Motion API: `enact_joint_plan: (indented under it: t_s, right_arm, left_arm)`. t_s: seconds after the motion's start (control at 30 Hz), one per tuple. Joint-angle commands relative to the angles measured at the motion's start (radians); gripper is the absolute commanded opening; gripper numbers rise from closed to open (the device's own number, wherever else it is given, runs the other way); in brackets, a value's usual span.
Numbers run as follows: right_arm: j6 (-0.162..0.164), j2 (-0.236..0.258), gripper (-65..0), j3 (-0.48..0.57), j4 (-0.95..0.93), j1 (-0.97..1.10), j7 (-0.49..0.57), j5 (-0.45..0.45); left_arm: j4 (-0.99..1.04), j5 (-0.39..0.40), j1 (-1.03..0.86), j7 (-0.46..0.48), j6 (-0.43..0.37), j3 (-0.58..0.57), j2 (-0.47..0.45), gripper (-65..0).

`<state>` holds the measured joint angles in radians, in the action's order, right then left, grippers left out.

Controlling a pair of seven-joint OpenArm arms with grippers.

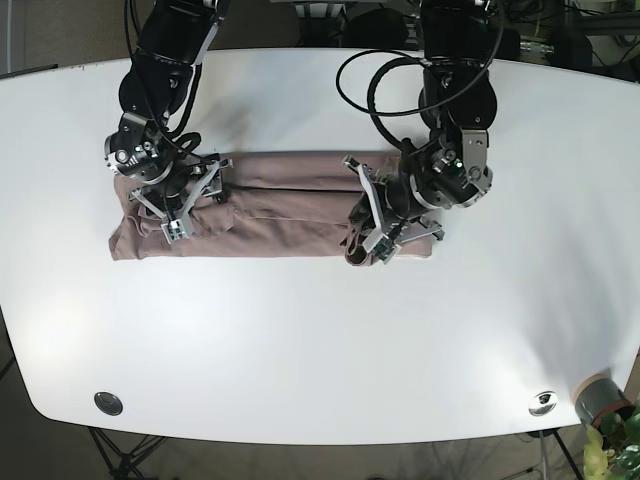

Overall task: Fold the T-shirt properly
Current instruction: 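Fold the strip end with the left gripper toward the right gripper, then release and regrasp the strip's other end with the right gripper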

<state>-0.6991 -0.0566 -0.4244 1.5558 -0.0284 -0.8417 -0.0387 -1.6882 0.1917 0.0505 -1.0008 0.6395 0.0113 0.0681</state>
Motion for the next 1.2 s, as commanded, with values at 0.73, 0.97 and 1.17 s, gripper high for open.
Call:
enact_joint_plan:
  t_s: [0.73, 0.97, 1.17]
  right_arm:
    - [0.001, 0.001, -26.3, 0.003, 0.016, -0.026, 0.012, 0.010]
    - [0.001, -0.001, -26.3, 0.000, 0.048, -0.035, 0.006, 0.010]
    - [0.001, -0.021, -25.5, -0.004, 0.166, -0.055, -0.043, 0.012]
  left_arm:
    - [-0.042, 0.016, 0.076, 0.020, -0.002, -0.159, 0.005, -31.0]
    - [-0.100, 0.016, 0.073, 0.021, -0.002, -0.087, -0.024, -31.1]
    - [-0.092, 0.021, 0.062, 0.023, 0.000, 0.017, -0.072, -31.3]
